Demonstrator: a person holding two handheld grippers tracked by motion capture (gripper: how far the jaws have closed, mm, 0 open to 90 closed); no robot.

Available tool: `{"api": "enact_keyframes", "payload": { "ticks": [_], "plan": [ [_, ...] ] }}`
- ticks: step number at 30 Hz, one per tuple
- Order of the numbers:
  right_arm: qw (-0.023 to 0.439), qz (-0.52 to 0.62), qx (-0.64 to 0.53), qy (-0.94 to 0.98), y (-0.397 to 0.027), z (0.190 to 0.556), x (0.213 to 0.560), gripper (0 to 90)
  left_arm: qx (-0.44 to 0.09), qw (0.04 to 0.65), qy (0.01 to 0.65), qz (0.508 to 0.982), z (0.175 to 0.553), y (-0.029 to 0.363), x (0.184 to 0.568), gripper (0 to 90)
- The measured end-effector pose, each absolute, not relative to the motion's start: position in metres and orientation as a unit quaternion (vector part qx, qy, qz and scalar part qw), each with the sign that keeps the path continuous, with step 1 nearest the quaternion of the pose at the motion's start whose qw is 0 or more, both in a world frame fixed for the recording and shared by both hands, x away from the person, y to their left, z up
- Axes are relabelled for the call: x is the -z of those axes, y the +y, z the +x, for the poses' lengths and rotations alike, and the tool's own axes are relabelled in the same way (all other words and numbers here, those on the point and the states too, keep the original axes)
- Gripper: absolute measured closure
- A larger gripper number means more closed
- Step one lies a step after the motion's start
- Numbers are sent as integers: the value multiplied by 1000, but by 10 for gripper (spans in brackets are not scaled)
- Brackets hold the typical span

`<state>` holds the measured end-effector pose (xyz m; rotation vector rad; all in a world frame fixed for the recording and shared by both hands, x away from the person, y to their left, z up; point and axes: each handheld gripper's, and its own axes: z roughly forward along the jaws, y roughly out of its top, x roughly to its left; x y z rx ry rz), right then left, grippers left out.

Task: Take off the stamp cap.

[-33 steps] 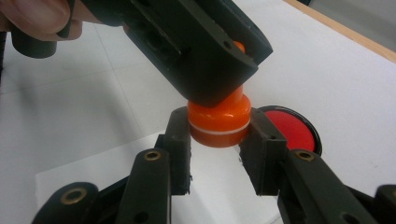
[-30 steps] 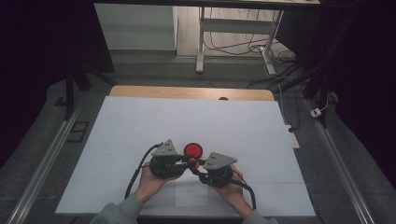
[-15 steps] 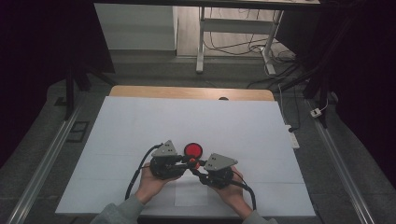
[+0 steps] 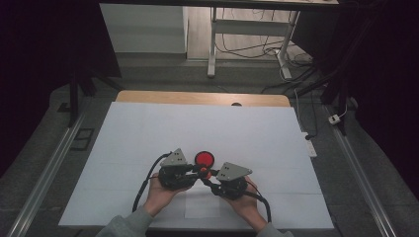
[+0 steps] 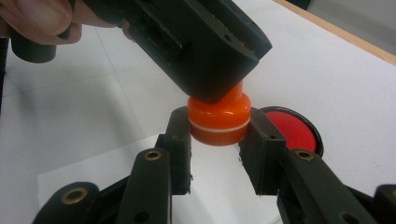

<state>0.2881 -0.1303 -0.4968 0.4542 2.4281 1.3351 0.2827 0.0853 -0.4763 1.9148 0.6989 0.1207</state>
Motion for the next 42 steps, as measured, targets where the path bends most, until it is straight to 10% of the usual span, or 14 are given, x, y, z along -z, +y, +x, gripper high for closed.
{"api": "enact_keyframes", "payload": {
  "ticks": [42],
  "plan": [
    [165,143,-476,852,-134,288,498,648,-46,526,289,799,281,86,476,729]
  ]
}}
